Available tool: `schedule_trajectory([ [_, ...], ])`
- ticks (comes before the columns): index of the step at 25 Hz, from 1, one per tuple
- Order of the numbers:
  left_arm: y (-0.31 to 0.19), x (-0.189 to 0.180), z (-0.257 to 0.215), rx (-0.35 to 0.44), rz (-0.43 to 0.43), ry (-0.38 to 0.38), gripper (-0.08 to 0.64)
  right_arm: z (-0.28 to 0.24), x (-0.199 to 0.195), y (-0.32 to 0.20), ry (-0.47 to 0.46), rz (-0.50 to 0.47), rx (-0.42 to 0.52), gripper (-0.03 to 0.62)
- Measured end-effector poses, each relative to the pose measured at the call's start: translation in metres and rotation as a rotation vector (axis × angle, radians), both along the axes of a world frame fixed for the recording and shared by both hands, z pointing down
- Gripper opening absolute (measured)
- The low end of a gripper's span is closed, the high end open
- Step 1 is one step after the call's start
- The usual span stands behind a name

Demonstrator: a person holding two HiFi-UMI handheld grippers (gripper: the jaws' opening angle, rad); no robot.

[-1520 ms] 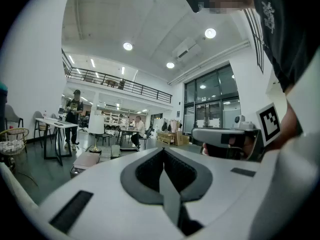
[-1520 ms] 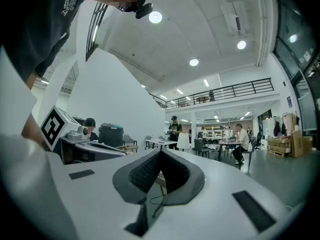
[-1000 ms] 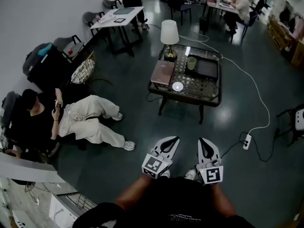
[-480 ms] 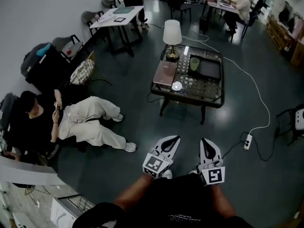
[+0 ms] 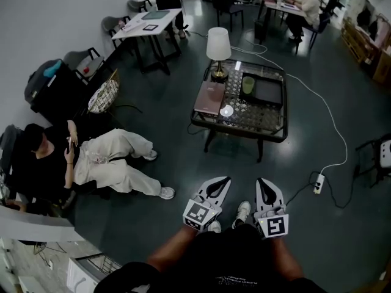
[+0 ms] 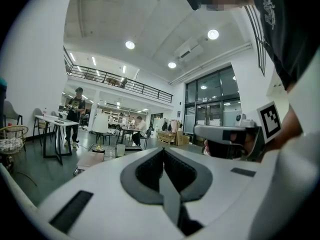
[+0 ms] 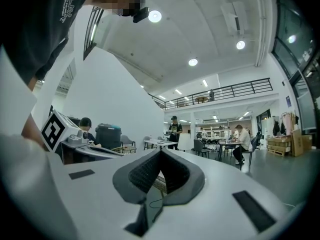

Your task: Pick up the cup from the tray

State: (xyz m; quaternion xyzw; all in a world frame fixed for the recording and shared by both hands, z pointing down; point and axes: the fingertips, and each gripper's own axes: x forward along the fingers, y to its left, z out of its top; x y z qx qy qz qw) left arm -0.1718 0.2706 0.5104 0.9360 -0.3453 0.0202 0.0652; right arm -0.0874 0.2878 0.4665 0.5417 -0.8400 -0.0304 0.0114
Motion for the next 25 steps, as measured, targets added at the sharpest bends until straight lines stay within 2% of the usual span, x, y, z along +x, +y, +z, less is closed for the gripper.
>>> schedule_trajectory([
  [5,-0.023,0.020,-0.002,-0.022,-0.012,0.017,0.011,-0.001,0.019,-0.025,-0.033,-0.019,0.018,-0.002],
  [10,-0.047,0.039,-0.004,-0.034,-0.035,0.026,0.011,0.000,0.038,-0.052,-0.016,-0.038,-0.030,-0.002],
  [15,-0.070,0.062,-0.007,-0.013,-0.048,-0.001,0.011,0.006,0.061,-0.072,-0.010,-0.060,-0.047,-0.002],
  [25,-0.102,0.102,-0.010,0.003,-0.081,-0.039,0.011,-0.002,0.098,-0.108,-0.032,-0.133,-0.007,-0.002],
])
